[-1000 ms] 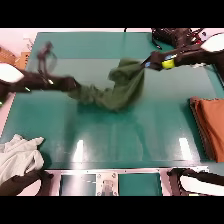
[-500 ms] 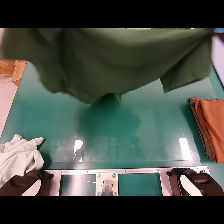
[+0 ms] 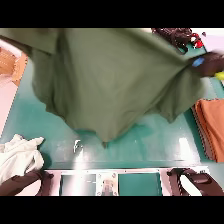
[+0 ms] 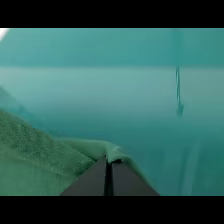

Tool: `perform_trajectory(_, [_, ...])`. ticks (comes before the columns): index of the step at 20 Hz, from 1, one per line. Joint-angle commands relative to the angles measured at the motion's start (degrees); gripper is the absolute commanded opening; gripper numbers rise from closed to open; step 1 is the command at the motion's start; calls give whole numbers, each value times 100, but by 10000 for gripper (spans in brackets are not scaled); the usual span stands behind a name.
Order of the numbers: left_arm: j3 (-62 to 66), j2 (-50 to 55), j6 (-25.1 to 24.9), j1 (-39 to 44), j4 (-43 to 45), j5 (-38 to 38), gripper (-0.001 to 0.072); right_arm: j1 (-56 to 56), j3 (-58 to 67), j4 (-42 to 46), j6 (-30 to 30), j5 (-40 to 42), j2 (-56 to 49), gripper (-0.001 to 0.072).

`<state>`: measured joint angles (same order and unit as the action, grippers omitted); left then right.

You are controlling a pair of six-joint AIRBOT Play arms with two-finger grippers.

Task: Fold the shirts.

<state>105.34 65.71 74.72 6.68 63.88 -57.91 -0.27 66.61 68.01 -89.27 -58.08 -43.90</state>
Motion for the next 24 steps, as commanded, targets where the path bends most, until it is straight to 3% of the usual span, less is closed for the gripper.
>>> perform_trajectory(1, [31,1572,-131,-7,-221,-251,24,7,-1237,-90,-9,970,-957,18])
perform_trajectory(3, [31,2616,-94,-7,-767,-289,26,4,-1401,-208,-11,1482,-1969,19])
perform_trajectory(4, [31,3029,24,-7,-1084,-339,110,0,-1349,-289,-9,1648,-2476,19])
perform_trajectory(5, [31,3359,247,-7,-1252,-380,387,-7,-1246,-299,-9,1759,-2898,18])
perform_trajectory(6, [31,3554,588,-15,-1268,-415,534,-44,-1067,-291,-4,1784,-3298,19])
perform_trajectory(7, [31,3637,772,-48,-1222,-468,546,-136,-855,-282,-7,1709,-3585,60])
perform_trajectory(9, [55,3565,778,-225,-1176,-826,539,-483,-387,-280,-4,1244,-3838,430])
perform_trajectory(10, [79,3493,772,-372,-1161,-1198,408,-734,-205,-280,79,911,-3810,439])
perform_trajectory(12, [203,3383,625,-699,-1143,-2210,20,-1231,-103,-280,208,122,-3633,420])
perform_trajectory(14, [195,3230,632,-931,-1067,-2977,24,-1624,-363,-278,326,-538,-3397,402])
perform_trajectory(15, [144,3104,719,-964,-837,-3283,23,-1777,-647,-278,374,-654,-3226,351])
perform_trajectory(17, [-345,2583,752,-964,-188,-3587,23,-2081,-1377,-278,407,-649,-2793,346])
perform_trajectory(22, [-3707,549,682,-1366,42,-2968,37,-3047,-2524,-328,426,-647,-2356,357])
perform_trajectory(23, [-4345,271,678,-1534,42,-2778,310,-3130,-2693,-330,428,-568,-2356,356])
perform_trajectory(24, [-4909,72,680,-1716,42,-2557,527,-3126,-2798,-352,433,-439,-2356,356])
